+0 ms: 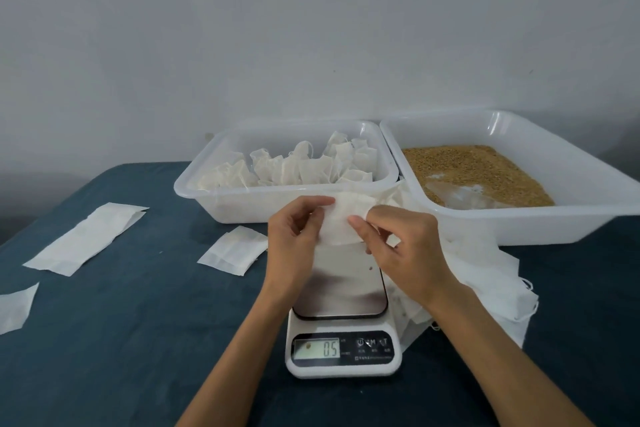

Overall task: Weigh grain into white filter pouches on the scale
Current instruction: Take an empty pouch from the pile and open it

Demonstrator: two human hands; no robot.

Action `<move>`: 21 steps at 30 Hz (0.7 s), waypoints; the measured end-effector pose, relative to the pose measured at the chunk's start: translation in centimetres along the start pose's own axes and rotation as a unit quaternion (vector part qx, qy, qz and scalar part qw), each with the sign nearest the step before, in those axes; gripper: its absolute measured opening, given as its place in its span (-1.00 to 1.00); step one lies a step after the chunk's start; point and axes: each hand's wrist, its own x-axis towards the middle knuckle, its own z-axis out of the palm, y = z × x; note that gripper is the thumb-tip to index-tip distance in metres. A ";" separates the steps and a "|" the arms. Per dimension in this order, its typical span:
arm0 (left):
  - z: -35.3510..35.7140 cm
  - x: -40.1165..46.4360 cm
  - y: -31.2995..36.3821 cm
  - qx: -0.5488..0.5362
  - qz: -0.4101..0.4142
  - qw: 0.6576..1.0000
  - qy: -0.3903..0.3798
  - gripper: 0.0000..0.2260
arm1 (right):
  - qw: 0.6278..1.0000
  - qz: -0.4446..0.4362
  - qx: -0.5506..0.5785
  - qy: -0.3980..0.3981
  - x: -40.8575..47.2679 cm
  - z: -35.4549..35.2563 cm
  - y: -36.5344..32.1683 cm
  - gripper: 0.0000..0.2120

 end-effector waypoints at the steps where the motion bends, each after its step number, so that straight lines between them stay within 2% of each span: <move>1: 0.1 -0.1 0.0 0.000 0.004 1.000 -0.011 -0.63 | 1.000 -0.015 -0.002 -0.003 0.0 0.2 -0.2 -0.72; 3: 0.2 -0.1 0.0 -0.003 0.010 1.000 -0.024 -0.63 | 1.000 -0.017 -0.014 -0.020 -0.2 0.5 -0.2 -0.75; 6: 0.1 -0.1 -0.1 -0.001 0.004 1.000 -0.009 -0.65 | 0.999 0.012 -0.036 -0.032 -0.3 0.3 0.1 -0.57; 10: 0.1 0.0 0.0 -0.019 -0.009 1.000 0.015 -0.66 | 0.999 0.030 0.016 -0.020 -0.2 -0.3 -0.3 -0.63; 14: -0.1 0.0 0.8 0.005 -0.003 0.999 0.038 -0.70 | 0.976 0.175 0.128 -0.005 -0.1 -0.4 -0.5 -0.54; 16: -0.1 -0.3 1.4 0.012 0.026 1.000 0.008 -0.79 | 0.959 0.226 0.168 -0.021 0.3 -0.9 -0.4 -0.53; 17: 0.0 -0.5 1.6 0.036 0.039 0.998 -0.029 -0.74 | 0.952 0.242 0.185 -0.033 0.6 -1.2 -0.4 -0.53; 19: 0.4 -1.1 1.5 0.132 0.073 0.983 -0.102 -0.50 | 0.941 0.264 0.203 -0.061 1.1 -1.7 -0.3 -0.56; 21: 0.9 -1.4 1.4 0.213 0.109 0.962 -0.130 -0.37 | 0.933 0.281 0.202 -0.097 1.5 -2.1 -0.3 -0.62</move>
